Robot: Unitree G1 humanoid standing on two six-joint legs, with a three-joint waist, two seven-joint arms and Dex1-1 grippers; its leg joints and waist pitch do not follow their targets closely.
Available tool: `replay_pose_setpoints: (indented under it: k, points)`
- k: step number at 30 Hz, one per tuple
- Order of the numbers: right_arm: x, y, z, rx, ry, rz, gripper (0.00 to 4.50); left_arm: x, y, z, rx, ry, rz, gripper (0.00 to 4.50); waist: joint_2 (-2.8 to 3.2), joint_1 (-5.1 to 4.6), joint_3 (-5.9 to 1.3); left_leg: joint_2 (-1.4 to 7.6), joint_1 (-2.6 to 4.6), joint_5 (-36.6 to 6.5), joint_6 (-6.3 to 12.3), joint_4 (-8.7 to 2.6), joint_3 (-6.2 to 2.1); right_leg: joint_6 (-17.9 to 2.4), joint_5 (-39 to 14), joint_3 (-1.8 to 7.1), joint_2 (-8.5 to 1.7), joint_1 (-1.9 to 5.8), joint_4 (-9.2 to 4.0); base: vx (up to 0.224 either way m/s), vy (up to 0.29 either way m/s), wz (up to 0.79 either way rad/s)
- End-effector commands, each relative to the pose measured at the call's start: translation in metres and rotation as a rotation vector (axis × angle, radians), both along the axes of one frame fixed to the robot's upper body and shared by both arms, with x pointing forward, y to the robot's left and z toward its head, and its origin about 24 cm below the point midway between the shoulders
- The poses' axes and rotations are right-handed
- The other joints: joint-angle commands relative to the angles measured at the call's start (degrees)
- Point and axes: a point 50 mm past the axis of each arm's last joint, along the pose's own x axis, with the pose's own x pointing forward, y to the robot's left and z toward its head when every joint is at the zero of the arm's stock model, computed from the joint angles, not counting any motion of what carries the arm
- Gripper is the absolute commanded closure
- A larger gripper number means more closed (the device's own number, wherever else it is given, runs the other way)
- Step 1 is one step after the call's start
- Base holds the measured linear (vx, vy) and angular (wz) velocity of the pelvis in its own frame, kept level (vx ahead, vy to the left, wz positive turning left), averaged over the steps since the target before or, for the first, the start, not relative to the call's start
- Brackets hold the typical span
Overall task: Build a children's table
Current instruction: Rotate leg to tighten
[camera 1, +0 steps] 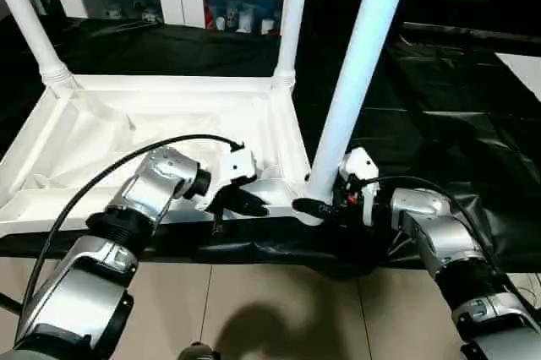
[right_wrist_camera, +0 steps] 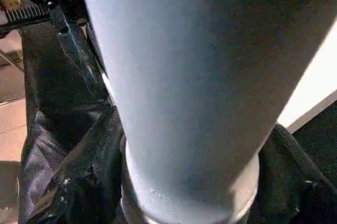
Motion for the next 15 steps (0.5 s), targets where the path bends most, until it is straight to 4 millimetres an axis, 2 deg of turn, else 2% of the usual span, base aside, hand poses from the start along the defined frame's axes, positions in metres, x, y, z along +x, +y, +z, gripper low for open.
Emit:
replay_pose_setpoints:
  k: [1, 4, 5, 6, 8, 9, 10, 11, 12, 13, 14, 15]
  points:
    - [-0.002, -0.001, -0.002, -0.01, 0.014, -0.001, 1.73, -0.005, -0.01, 0.005, -0.023, 0.007, -0.084, 4.5, 0.46, -0.2, -4.3, 3.03, 1.25, -4.94, 4.18, -3.52, -0.66, -15.8, 4.89, 3.62, -4.96, 3.11, -3.18, 0.0, 0.0, 0.0]
    - [-0.002, -0.001, -0.007, 0.011, 0.022, -0.067, 1.75, -0.006, -0.009, 0.001, -0.02, 0.022, -0.077, 4.5, 0.51, -0.28, -4.28, 3.0, 1.26, -5.08, 4.07, -3.55, -0.65, -15.74, 4.66, 3.63, -4.94, 3.05, -3.25, 0.0, 0.0, 0.0]
    - [0.005, 0.0, -0.013, 0.014, 0.012, -0.21, 1.75, -0.002, -0.01, -0.002, -0.014, 0.018, -0.017, 4.5, 0.63, -0.43, -4.24, 3.09, 1.31, -5.28, 3.64, -3.67, -0.68, -15.69, 4.06, 3.67, -5.06, 2.92, -3.25, 0.0, 0.0, 0.0]
    - [0.008, 0.0, -0.016, 0.013, 0.008, -0.288, 1.76, 0.0, -0.011, -0.003, -0.011, 0.013, 0.02, 4.5, 0.66, -0.84, -4.07, 2.96, 1.21, -6.42, 2.55, -3.85, -0.76, -15.51, 2.06, 3.66, -5.06, 2.78, -3.44, 0.0, 0.0, 0.0]
    - [0.015, 0.001, -0.023, 0.012, 0.024, -0.46, 1.76, 0.008, -0.014, -0.006, -0.013, -0.013, 0.133, 4.5, 0.76, -1.0, -4.02, 2.99, 1.56, -8.46, 1.1, -4.02, -0.79, -15.22, -1.14, 3.66, -5.14, 2.68, -3.82, 0.0, 0.0, 0.0]
    - [0.022, 0.003, -0.03, -0.014, 0.046, -0.622, 1.76, 0.019, -0.018, -0.007, -0.017, -0.058, 0.272, 4.5, 1.04, -1.39, -3.75, 2.92, 1.72, -11.14, -1.32, -4.32, -0.86, -14.48, -5.65, 3.71, -5.01, 2.49, -4.17, 0.0, 0.0, 0.0]
    - [0.023, 0.004, -0.032, -0.026, 0.053, -0.67, 1.76, 0.022, -0.02, -0.007, -0.017, -0.071, 0.318, 4.5, 0.97, -1.6, -3.6, 2.84, 1.94, -12.71, -2.04, -4.43, -0.81, -14.25, -7.91, 3.81, -4.99, 2.27, -4.57, 0.0, 0.0, 0.0]
    - [0.025, 0.005, -0.034, -0.033, 0.063, -0.71, 1.76, 0.025, -0.021, -0.007, -0.017, -0.086, 0.363, 4.5, 0.78, -1.6, -3.74, 2.73, 1.86, -13.48, -2.82, -4.39, -0.97, -13.18, -10.2, 3.83, -5.13, 2.63, -4.75, 0.0, 0.0, 0.0]
    - [0.03, 0.007, -0.034, -0.039, 0.078, -0.797, 1.76, 0.031, -0.025, -0.007, -0.026, -0.106, 0.456, 4.5, 0.77, -1.61, -3.78, 2.73, 1.87, -12.8, -2.66, -4.34, -0.89, -12.85, -9.51, 3.99, -5.19, 2.54, -4.88, 0.0, 0.0, 0.0]
    - [0.03, 0.007, -0.034, -0.039, 0.078, -0.797, 1.76, 0.031, -0.025, -0.007, -0.026, -0.106, 0.456, 4.5, 0.81, -1.67, -3.78, 2.71, 1.9, -12.68, -2.55, -4.28, -0.8, -12.83, -9.17, 4.02, -5.08, 2.44, -4.88, 0.0, 0.0, 0.0]
    - [0.032, 0.009, -0.034, -0.049, 0.09, -0.847, 1.76, 0.034, -0.029, -0.007, -0.035, -0.115, 0.525, 4.5, 0.54, -1.65, -3.82, 2.63, 1.65, -11.85, -1.95, -4.23, -0.79, -12.59, -7.94, 4.01, -4.97, 2.71, -4.78, 0.0, 0.0, 0.0]
    - [0.035, 0.011, -0.034, -0.056, 0.097, -0.884, 1.76, 0.036, -0.032, -0.007, -0.04, -0.124, 0.574, 4.5, 0.38, -1.52, -3.94, 2.53, 1.72, -10.52, -1.16, -4.11, -0.68, -12.67, -6.12, 4.03, -4.92, 2.68, -4.69, 0.0, 0.0, 0.0]
